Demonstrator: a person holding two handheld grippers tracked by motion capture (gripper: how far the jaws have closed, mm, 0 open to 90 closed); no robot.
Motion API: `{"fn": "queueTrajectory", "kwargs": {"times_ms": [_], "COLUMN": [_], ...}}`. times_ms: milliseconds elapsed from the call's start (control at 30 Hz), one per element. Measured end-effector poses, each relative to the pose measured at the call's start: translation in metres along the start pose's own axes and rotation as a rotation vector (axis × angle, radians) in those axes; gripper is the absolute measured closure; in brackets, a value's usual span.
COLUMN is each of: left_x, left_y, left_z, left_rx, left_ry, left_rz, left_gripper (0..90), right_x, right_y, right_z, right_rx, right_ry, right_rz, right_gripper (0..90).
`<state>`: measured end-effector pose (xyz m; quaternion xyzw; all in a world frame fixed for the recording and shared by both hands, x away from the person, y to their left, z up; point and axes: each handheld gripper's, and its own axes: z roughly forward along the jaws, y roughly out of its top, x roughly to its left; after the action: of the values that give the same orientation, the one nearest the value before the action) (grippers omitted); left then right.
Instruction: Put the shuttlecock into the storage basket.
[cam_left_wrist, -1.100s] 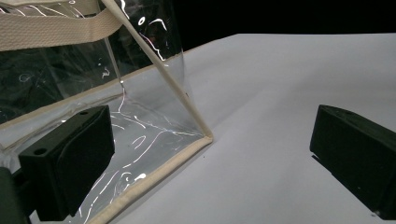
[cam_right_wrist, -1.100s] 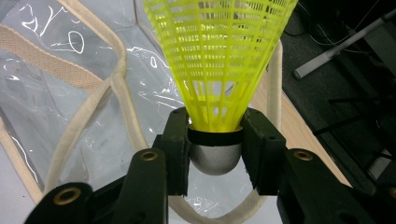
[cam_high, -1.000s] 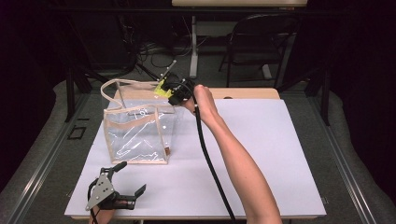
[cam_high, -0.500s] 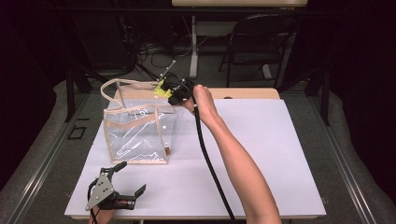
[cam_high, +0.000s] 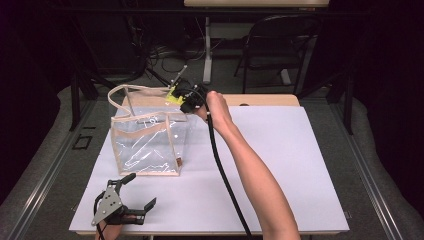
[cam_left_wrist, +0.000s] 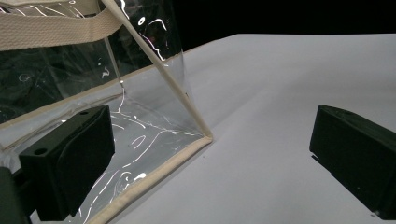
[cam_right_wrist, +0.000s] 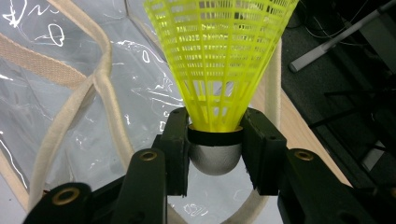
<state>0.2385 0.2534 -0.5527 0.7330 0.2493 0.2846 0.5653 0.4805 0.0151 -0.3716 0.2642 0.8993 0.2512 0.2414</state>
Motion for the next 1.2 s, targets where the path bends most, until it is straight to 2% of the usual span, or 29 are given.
{"fn": "queueTrajectory", "kwargs": {"times_ms": [367,667,833,867,967,1000,1200], "left_x": [0.0,0.001,0.001,0.001,0.001,0.001,0.0], "left_y": [0.0,0.0,0.0,0.0,0.0,0.0,0.001], "left_z": [0.0,-0.001,-0.001,-0.001,-0.001,-0.001,0.0], "left_rx": [0.001,0.001,0.001,0.001,0.001,0.002,0.002], "left_ry": [-0.001,0.001,0.001,0.001,0.001,0.001,-0.002], "left_rz": [0.001,0.003,0.004,0.004,0.006,0.006,0.007], "left_gripper": [0.2,0.2,0.3,0.2,0.2,0.2,0.2], "right_x": [0.002,0.004,0.003,0.002,0.0,-0.002,-0.008], "right_y": [0.001,0.002,0.001,0.0,-0.002,-0.004,-0.01], "right_z": [0.002,-0.001,-0.006,-0.008,-0.011,-0.014,-0.022], "right_rx": [0.016,-0.006,-0.031,-0.042,-0.054,-0.065,-0.085], "right_ry": [-0.013,-0.024,-0.015,-0.007,0.001,0.014,0.039], "right_rz": [-0.006,-0.013,0.0,0.021,0.04,0.059,0.081], "right_gripper": [62.1,59.6,50.9,46.9,43.6,40.2,30.3]}}
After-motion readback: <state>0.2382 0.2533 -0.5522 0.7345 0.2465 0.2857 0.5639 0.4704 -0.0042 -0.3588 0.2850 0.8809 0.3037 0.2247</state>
